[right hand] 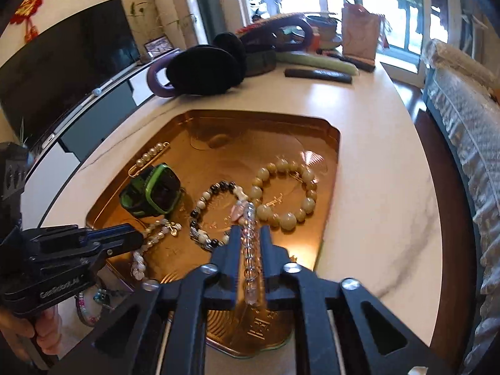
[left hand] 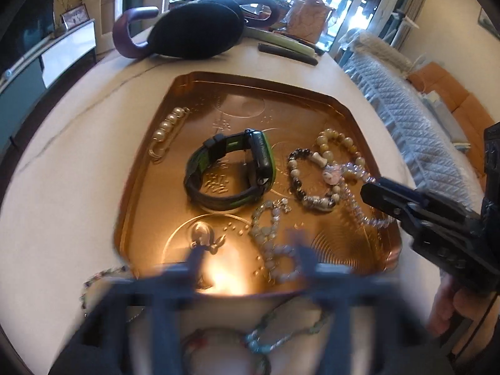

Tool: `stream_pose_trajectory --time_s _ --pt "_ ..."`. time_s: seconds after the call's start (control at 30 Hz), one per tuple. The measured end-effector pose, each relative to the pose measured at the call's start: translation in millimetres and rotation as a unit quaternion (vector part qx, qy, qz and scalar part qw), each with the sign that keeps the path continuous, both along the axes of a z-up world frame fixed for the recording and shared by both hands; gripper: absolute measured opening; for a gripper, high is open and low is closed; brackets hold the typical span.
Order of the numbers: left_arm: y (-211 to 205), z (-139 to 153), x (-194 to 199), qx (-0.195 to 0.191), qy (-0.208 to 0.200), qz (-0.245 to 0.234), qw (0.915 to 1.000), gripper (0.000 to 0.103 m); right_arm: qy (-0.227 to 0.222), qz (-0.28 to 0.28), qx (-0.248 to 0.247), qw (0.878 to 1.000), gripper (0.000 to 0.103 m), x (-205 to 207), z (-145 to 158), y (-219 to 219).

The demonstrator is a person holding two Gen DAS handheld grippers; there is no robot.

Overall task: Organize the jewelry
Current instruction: 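Withdraw both open tools back toward the jewelry on the table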

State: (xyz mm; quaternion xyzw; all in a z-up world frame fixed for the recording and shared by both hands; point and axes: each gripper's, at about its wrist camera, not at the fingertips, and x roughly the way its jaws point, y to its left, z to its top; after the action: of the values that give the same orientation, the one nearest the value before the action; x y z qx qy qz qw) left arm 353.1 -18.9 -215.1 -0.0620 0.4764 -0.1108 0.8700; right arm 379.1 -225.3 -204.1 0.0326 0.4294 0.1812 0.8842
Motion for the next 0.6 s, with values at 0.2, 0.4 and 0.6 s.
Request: stream_pose_trajectory --time_s 0.2,0.4,0.6 --pt "12.5 30.9 -25.6 0.020 -0.033 0.005 0.9992 0.093 -0.036 0.005 0.026 0.999 0.057 -20.4 31.7 -7.7" --pt "47.1 60.2 -54.7 0.013 -0.011 0.024 0.9996 0.093 -0.067 0.051 0.060 0.995 0.057 -50.3 74.7 -1.8" --pt "78.2 80.6 -90.7 0.046 -0.053 0.034 0.9970 0.091 -0.112 0.144 -0.009 0.983 0.057 -89.6 81.8 32.1"
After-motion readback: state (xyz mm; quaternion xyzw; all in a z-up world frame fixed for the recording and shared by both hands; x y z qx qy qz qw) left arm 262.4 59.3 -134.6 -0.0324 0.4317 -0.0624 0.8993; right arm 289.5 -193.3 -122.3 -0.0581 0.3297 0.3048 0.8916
